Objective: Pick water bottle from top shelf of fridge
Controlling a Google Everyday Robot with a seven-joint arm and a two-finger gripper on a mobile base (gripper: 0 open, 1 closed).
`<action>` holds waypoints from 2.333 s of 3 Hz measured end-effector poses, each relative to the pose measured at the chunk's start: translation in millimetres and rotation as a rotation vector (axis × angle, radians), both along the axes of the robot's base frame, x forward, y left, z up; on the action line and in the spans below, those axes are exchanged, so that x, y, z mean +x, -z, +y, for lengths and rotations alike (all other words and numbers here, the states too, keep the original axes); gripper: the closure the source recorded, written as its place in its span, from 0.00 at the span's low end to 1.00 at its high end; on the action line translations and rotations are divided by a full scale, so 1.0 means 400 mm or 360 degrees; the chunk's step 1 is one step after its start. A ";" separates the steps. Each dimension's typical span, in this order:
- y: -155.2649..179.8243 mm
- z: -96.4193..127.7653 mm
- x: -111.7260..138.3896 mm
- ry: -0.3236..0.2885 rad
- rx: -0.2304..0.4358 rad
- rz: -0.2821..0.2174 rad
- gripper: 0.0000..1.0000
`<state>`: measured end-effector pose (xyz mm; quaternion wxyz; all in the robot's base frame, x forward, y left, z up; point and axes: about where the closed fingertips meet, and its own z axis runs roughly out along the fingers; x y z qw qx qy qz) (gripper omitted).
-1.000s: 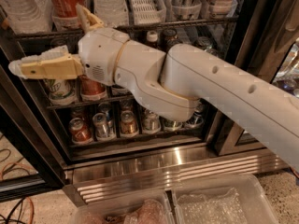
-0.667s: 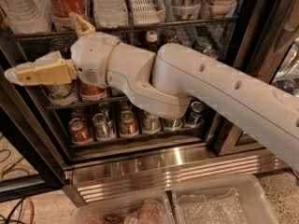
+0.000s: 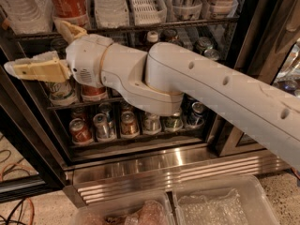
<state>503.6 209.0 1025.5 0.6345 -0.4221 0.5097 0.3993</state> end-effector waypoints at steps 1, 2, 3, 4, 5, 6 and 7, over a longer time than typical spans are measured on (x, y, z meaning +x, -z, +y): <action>-0.018 0.013 0.017 0.0026 0.0007 -0.0025 0.31; -0.046 0.022 0.034 0.0085 0.0003 -0.0035 0.30; -0.063 0.014 0.055 0.0169 -0.0004 -0.0024 0.30; -0.066 0.013 0.062 0.0221 -0.0006 0.0001 0.26; -0.067 0.038 0.067 0.0245 0.0014 0.0026 0.23; -0.074 0.078 0.077 0.0237 0.0039 0.0027 0.25; -0.073 0.104 0.090 0.0227 0.0048 0.0026 0.29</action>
Offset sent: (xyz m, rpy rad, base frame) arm 0.0267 0.0086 0.0300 -0.0017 -0.0242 -0.1099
